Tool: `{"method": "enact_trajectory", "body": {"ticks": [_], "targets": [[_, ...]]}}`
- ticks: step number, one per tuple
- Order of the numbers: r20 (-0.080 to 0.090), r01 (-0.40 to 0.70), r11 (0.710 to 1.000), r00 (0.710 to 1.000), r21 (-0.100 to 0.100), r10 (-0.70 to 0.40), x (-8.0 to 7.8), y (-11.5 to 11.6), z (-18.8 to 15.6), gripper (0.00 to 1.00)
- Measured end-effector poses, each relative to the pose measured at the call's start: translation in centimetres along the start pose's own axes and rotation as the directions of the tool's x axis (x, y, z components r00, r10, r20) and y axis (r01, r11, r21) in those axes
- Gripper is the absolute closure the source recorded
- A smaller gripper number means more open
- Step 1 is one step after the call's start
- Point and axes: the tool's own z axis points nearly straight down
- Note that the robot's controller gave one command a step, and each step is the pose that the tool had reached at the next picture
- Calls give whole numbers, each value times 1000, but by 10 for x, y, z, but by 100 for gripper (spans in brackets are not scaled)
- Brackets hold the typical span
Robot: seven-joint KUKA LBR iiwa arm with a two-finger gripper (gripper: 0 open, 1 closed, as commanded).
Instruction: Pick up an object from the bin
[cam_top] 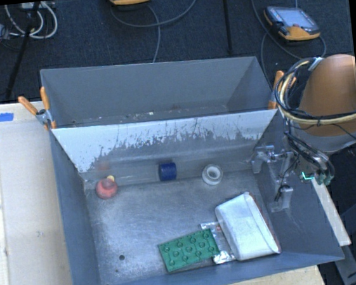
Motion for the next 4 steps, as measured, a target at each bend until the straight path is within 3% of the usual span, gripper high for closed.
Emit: {"method": "enact_trajectory", "body": {"ticks": [1,2,3,4], "targets": [[-3,181,984,984,2,-181,-9,53,124,0],[28,182,983,983,5,-182,-17,55,116,100],[13,153,988,988,-1,-153,5,122,124,100],[14,105,995,994,2,-105,51,130,-21,100]]}}
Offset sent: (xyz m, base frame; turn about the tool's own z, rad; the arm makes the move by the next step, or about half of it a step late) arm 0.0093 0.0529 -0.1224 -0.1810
